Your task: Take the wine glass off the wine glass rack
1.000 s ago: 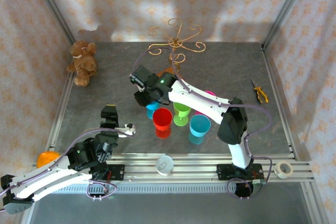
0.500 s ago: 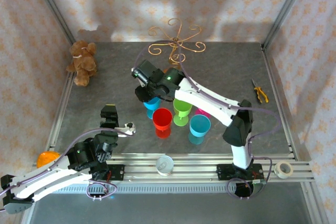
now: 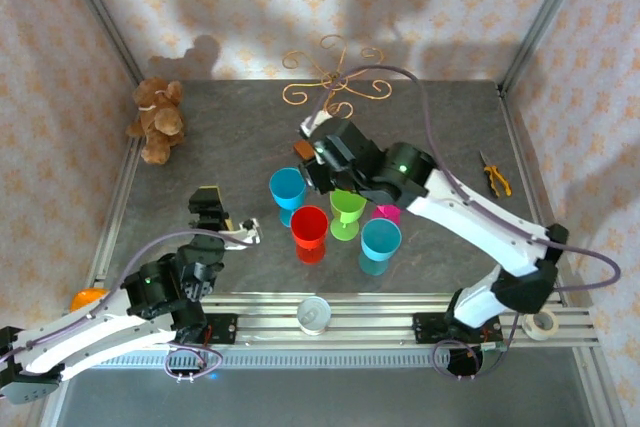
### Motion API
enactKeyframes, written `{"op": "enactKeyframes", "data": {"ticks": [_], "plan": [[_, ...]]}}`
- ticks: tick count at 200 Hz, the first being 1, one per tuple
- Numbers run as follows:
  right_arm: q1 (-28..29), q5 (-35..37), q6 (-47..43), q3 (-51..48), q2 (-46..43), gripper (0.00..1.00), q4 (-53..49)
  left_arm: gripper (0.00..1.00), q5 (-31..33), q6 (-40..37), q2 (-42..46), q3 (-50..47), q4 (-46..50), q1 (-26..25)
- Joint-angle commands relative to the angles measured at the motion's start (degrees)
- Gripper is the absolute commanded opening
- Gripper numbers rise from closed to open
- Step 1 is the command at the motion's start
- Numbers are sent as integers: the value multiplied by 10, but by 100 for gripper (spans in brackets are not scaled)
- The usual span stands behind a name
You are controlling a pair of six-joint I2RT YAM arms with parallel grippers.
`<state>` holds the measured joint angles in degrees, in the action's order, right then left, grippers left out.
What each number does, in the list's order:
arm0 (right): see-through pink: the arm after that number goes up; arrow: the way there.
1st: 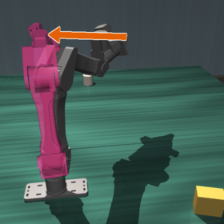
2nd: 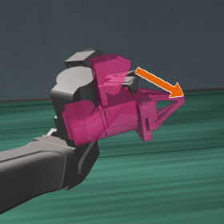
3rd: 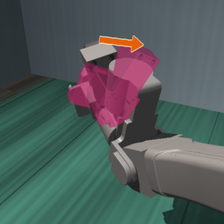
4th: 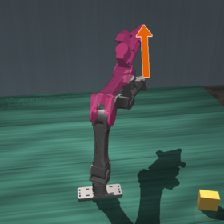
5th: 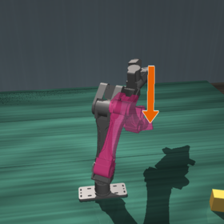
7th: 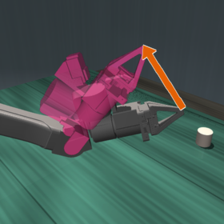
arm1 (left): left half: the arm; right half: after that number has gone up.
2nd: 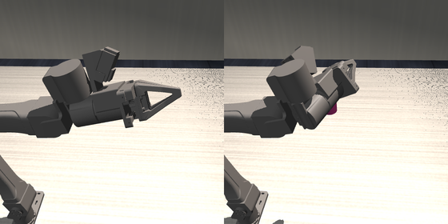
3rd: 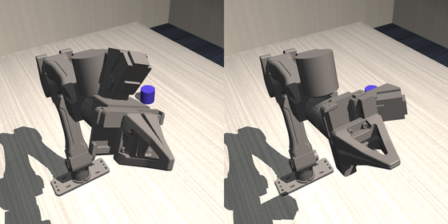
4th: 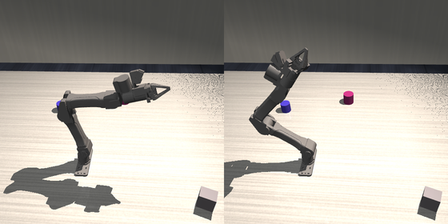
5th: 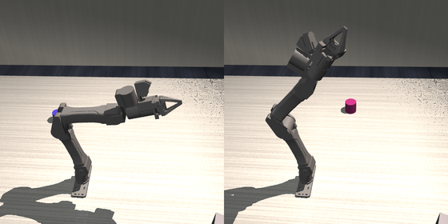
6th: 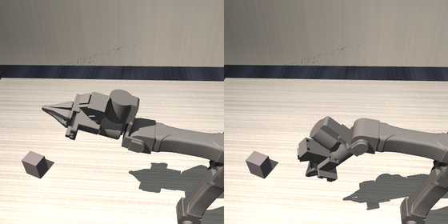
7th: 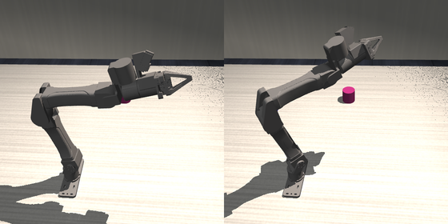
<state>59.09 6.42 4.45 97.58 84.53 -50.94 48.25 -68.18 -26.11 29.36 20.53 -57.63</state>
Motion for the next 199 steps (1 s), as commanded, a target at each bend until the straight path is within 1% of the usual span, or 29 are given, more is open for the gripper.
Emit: {"op": "enactKeyframes", "data": {"ticks": [1, 17, 41, 52, 66, 77, 83, 88, 93, 103, 114, 126, 141, 161, 163, 166, 167, 170, 187, 199], "plan": [[-3, 87, 26, -66, -59, 40, 23, 90, -18, 108, -28, 70, 50, 2], [-15, 116, 39, -109, -98, 39, 24, 90, -40, 168, -57, 116, 101, 3], [-59, 130, 62, -169, -158, 38, 22, 90, -50, 221, -99, 156, 103, 5], [-87, 135, 74, -197, -190, 40, 22, 91, -52, 251, -118, 171, 97, 10], [-119, 130, 80, -228, -226, 42, 30, 91, -72, 286, -136, 187, 89, 26], [-142, 127, 81, -248, -249, 45, 38, 91, -92, 320, -148, 198, 78, 48], [-159, 126, 80, -264, -264, 48, 45, 92, -108, 341, -155, 205, 74, 64], [-173, 128, 83, -275, -273, 53, 51, 92, -121, 360, -161, 211, 72, 79], [-186, 128, 86, -283, -280, 55, 55, 92, -134, 379, -168, 216, 69, 94], [-219, 113, 89, -301, -295, 56, 62, 92, -163, 418, -180, 227, 67, 124], [-256, 93, 86, -318, -308, 61, 73, 92, -189, 453, -192, 235, 59, 152], [-284, 90, 84, -335, -316, 63, 84, 92, -208, 480, -201, 237, 39, 174], [-330, 61, 83, -348, -315, 65, 93, 93, -225, 511, -213, 235, 13, 203], [-369, 42, 80, -365, -310, 68, 116, 93, -254, 559, -230, 236, -7, 247], [-374, 43, 80, -367, -308, 70, 120, 93, -256, 564, -231, 235, -10, 252], [-379, 45, 80, -369, -308, 81, 124, 93, -259, 571, -233, 233, -14, 259], [-379, 45, 80, -369, -308, 81, 124, 93, -260, 573, -234, 233, -16, 261], [-385, 44, 78, -372, -306, 87, 128, 94, -263, 579, -236, 231, -20, 267], [-415, 41, 71, -395, -303, 95, 164, 96, -285, 619, -245, 224, -42, 302], [-441, 27, 71, -411, -297, 98, 190, 98, -304, 648, -250, 217, -56, 332]]}}
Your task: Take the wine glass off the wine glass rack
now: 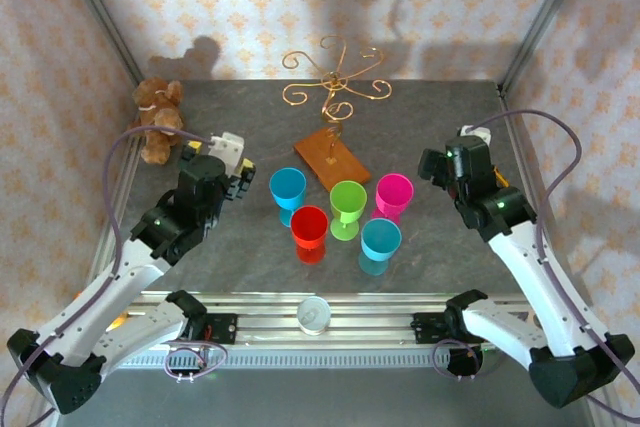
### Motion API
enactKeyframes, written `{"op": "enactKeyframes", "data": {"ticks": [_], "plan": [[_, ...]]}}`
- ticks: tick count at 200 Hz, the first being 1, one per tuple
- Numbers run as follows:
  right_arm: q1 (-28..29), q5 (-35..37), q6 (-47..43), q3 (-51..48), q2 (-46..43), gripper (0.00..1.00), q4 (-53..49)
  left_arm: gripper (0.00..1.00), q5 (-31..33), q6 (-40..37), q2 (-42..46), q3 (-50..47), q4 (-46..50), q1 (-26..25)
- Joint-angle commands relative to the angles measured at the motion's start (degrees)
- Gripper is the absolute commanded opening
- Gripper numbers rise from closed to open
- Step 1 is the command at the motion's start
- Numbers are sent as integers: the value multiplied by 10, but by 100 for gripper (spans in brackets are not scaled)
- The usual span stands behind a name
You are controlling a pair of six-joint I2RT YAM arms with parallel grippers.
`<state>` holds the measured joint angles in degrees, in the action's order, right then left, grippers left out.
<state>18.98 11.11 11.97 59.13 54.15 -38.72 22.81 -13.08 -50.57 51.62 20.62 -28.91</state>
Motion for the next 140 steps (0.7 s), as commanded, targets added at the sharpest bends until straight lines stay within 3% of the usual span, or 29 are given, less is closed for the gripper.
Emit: {"op": "enactKeyframes", "data": {"ticks": [1, 32, 58, 87, 140], "plan": [[-43, -22, -5, -29, 8, 98, 70, 98, -50, 99, -6, -6, -57, 47], [-110, -56, 3, -81, 19, 100, 150, 100, -68, 158, -19, -23, -91, 108], [-146, -43, -10, -121, 30, 100, 210, 100, -47, 170, -39, -33, -107, 122], [-153, -1, -37, -206, 7, 100, 323, 100, 7, 149, -39, -88, -167, 131], [-153, 53, -72, -311, 14, 100, 468, 100, 0, 136, -93, -191, -349, 175]]}}
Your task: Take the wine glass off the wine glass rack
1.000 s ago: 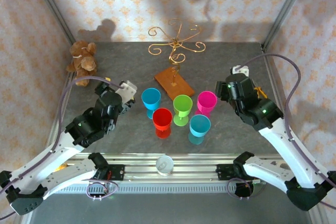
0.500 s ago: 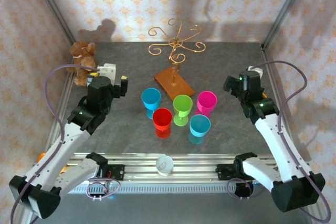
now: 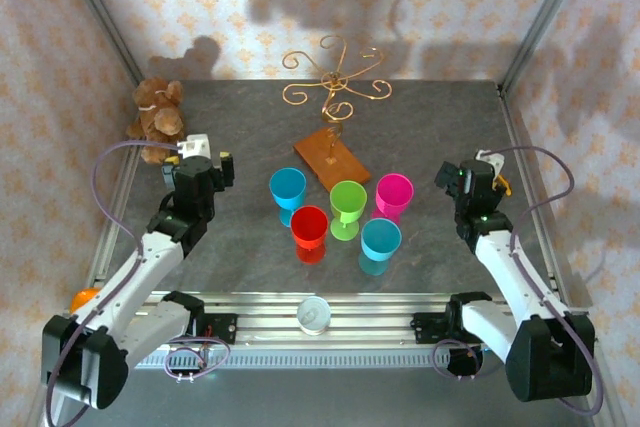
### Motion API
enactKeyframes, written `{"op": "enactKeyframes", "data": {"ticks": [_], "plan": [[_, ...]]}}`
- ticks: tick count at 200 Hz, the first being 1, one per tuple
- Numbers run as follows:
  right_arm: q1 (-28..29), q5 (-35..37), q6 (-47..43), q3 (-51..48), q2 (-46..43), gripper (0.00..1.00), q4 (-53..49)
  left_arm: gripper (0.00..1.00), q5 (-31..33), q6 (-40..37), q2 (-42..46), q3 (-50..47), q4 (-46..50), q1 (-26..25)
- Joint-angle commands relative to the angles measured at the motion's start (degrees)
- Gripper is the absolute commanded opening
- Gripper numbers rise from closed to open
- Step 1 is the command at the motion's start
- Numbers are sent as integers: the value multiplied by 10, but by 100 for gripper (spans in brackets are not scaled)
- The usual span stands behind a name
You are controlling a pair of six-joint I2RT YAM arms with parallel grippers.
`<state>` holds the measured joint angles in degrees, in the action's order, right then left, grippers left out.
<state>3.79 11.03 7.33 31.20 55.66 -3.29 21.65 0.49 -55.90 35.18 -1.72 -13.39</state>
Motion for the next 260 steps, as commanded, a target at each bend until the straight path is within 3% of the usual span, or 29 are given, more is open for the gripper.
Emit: {"op": "enactKeyframes", "data": {"ticks": [1, 30, 100, 124, 161, 184, 195, 212, 260], "plan": [[-1, 55, -26, -34, -1, 100, 118, 99, 10, 0, -42, -27, -127, 21], [-4, 49, -49, -84, 6, 100, 227, 100, 17, -23, -109, -48, -185, 31], [-7, 35, -68, -108, 153, 100, 392, 100, -34, -46, -206, -134, -425, 65], [-7, 23, -73, -127, 210, 100, 496, 100, -63, -39, -237, -142, -456, 78], [-7, -9, -83, -121, 302, 100, 559, 99, -83, -42, -287, -154, -519, 82], [-8, -33, -93, -87, 313, 100, 504, 100, -97, -24, -305, -157, -529, 97], [-7, -40, -97, -73, 318, 100, 484, 100, -98, -33, -332, -161, -583, 97], [-10, -43, -97, -74, 318, 100, 485, 100, -103, -25, -313, -144, -510, 99], [-10, -44, -96, -73, 316, 100, 483, 100, -101, -23, -321, -144, -524, 102]]}}
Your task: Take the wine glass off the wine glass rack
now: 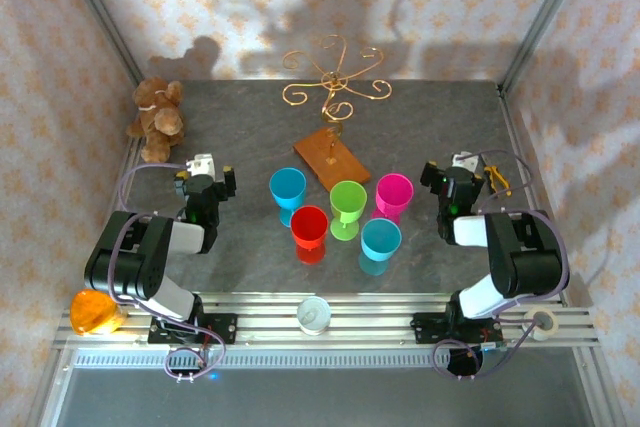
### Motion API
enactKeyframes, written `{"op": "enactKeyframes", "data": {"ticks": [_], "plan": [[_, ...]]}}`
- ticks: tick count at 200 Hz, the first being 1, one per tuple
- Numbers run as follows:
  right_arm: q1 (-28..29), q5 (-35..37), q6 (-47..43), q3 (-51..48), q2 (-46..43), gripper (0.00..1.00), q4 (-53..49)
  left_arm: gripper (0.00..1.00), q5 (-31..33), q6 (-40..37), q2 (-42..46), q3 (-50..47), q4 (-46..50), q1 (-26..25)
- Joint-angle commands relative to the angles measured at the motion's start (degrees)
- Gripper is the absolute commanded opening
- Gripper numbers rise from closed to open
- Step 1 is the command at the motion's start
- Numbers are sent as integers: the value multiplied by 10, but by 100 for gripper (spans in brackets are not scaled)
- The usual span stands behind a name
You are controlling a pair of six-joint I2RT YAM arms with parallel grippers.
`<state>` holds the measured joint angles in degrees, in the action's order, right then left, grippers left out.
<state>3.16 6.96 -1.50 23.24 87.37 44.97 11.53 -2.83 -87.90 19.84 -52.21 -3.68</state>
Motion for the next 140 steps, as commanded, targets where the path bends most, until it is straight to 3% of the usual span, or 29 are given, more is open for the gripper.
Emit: {"op": "enactKeyframes", "data": {"ticks": [1, 51, 140], "plan": [[-3, -3, -8, 6, -1, 100, 0, 100, 1, 10, -1, 10, -18, 5], [-3, -3, -9, 7, 0, 100, 1, 100, 44, 25, -3, 9, -23, 5], [-3, -4, -8, 9, 0, 100, -3, 100, 44, 25, -3, 9, -23, 5]]}}
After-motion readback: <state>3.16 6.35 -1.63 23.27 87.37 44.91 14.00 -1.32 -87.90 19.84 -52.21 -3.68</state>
